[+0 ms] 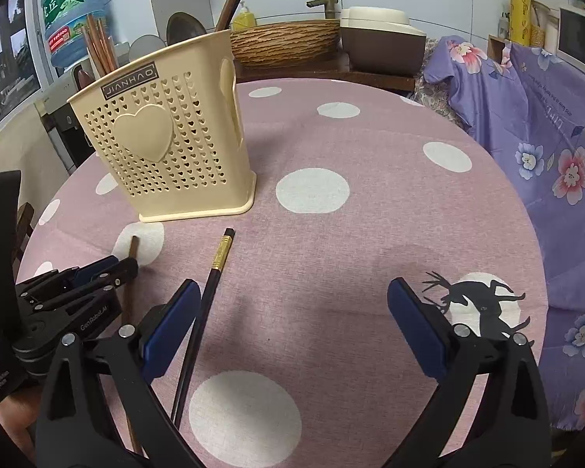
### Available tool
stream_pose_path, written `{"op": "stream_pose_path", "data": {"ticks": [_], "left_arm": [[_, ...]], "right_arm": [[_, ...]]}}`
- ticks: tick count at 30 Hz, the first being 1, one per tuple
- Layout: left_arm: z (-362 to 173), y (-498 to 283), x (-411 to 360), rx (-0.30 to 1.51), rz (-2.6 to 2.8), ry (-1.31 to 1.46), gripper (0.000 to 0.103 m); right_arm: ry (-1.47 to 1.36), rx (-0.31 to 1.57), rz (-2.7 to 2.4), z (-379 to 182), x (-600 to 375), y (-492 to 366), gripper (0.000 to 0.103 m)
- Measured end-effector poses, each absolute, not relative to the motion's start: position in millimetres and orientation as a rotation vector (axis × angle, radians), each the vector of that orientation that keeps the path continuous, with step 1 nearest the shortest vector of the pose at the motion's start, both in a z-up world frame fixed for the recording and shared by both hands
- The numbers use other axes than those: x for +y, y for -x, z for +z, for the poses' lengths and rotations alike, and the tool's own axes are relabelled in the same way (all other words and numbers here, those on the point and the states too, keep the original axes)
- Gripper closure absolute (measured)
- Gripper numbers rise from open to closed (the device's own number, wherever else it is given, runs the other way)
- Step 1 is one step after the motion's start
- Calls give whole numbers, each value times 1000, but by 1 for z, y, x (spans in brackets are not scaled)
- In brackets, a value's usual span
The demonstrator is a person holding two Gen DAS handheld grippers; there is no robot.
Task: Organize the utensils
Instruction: 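Open the right gripper and move both grippers toward the remaining chopsticks, then close the left gripper on a wooden chopstick while the right gripper closes on a black chopstick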
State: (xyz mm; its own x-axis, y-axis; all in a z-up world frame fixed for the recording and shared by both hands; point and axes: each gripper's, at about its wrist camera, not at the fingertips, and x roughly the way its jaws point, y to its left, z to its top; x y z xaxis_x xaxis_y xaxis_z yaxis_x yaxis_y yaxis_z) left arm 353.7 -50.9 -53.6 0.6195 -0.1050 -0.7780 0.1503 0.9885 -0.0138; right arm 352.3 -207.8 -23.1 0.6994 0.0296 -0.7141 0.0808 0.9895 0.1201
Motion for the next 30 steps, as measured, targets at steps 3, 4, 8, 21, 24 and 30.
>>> {"op": "stream_pose_path", "data": {"ticks": [3, 4, 8, 21, 24, 30], "left_arm": [[-53, -353, -44, 896, -167, -66, 91], [-52, -353, -41, 900, -166, -71, 91], [-52, -357, -23, 918, -167, -65, 94], [-53, -355, -16, 908, -135, -44, 43], [-55, -356, -20, 898, -124, -72, 45], [-54, -361, -23, 885, -123, -94, 71]], "right_arm": [[-151, 823, -8, -25, -203, -359, 10], [-155, 837, 1, -27, -202, -362, 12], [-164, 887, 37, -35, -193, -374, 20], [-87, 941, 1, -49, -159, -399, 53], [-53, 930, -31, -49, -153, -401, 62], [-29, 919, -18, -48, -140, -407, 86]]}}
